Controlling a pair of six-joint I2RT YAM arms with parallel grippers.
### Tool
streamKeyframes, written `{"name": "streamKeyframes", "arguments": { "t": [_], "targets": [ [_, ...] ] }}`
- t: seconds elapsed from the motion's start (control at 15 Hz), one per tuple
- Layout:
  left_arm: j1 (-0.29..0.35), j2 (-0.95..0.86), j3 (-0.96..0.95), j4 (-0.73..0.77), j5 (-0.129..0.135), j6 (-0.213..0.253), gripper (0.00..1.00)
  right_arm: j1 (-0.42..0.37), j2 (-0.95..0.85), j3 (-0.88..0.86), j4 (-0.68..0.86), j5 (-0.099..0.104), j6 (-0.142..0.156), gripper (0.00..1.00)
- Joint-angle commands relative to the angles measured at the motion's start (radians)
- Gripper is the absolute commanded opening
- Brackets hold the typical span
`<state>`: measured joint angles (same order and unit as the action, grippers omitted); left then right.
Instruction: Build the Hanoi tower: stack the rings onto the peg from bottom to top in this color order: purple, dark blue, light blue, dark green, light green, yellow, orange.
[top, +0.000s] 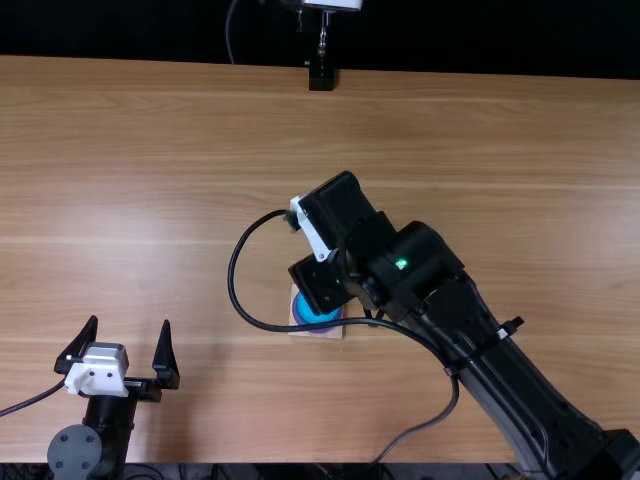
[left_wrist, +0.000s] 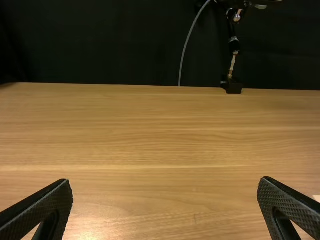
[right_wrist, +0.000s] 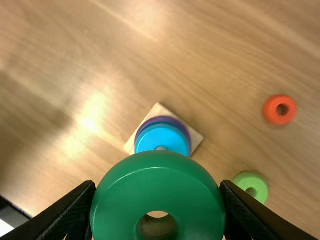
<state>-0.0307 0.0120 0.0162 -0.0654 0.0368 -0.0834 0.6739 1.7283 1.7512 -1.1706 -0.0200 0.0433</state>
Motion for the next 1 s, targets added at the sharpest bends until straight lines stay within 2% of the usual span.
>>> {"name": "streamKeyframes", "arguments": {
  "t": [0.0, 0.93],
  "targets": [
    [0.006, -0.012, -0.016, -0.017, 0.007, 0.006, 1.0, 0.012, -0.042, -0.019, -0.001, -0.004, -0.001, 0.0],
    [0.006, -0.012, -0.016, -0.017, 0.009, 0.006, 1.0, 0.012, -0.042, -0.05, 0.013, -0.004, -0.001, 0.0]
  ]
}}
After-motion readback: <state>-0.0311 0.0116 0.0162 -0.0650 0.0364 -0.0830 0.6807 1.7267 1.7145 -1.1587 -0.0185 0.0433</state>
